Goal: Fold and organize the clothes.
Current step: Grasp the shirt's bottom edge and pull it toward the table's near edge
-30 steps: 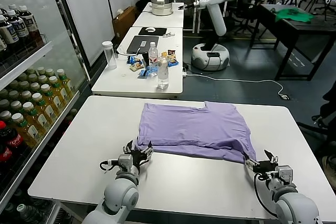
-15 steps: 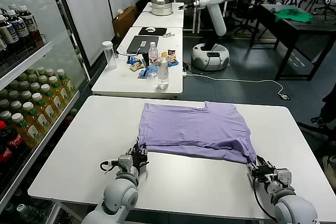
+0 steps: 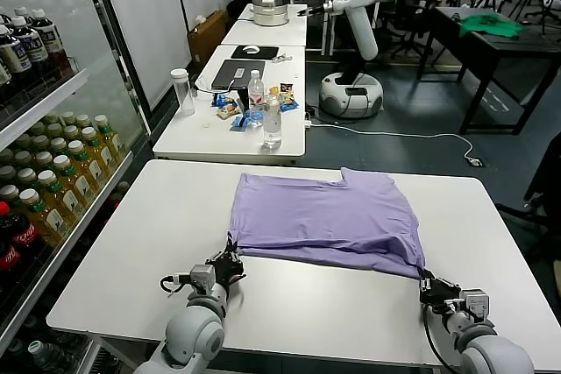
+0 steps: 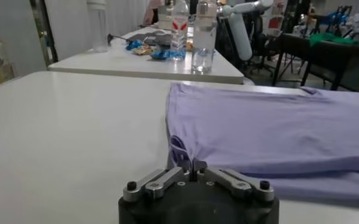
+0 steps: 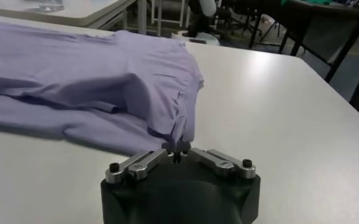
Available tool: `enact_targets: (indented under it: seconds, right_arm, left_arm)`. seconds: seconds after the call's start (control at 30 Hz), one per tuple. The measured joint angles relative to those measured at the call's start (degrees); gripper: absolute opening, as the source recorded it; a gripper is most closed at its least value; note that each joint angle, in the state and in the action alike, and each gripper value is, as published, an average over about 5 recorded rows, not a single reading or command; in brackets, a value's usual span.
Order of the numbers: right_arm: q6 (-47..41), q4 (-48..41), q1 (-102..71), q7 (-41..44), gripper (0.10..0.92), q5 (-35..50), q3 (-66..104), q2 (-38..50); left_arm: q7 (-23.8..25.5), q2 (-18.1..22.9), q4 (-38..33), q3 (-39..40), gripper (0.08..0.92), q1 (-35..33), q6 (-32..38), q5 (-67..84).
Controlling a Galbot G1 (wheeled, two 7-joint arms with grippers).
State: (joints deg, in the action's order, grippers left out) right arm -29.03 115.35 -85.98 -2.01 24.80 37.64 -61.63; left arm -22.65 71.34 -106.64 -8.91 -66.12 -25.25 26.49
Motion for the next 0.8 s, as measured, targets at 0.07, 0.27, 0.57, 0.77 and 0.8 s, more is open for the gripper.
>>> enact_targets:
  seconds: [0.07, 0.27, 0.57, 0.77, 0.8]
  right_arm:
    - [0.1, 1.3, -1.4, 0.1, 0.118, -0.2, 0.5, 0.2]
    - [0.4, 5.6, -6.5, 0.5, 0.118, -1.1, 2.4, 0.2]
    - [1.0, 10.8, -14.8, 1.1, 0.118, -3.2, 4.9, 0.0]
    - [0.7, 13.2, -18.6, 1.4, 0.13, -4.9, 5.6, 0.2]
    - [0.7, 13.6, -18.9, 1.4, 0.144, -5.3, 5.6, 0.2]
  left_arm:
    - [-0.1, -0.4, -1.2, -0.2, 0.102, -1.0, -0.1, 0.0]
    - [-0.6, -1.8, -5.6, -1.0, 0.102, -5.2, -0.2, 0.0]
    - [-1.1, -4.2, -12.7, -2.3, 0.102, -12.8, -0.7, -0.4]
    - [-1.2, -5.6, -16.8, -3.3, 0.102, -17.3, -1.1, -0.8]
    - [-1.2, -5.8, -17.4, -3.3, 0.105, -17.9, -1.3, -0.9]
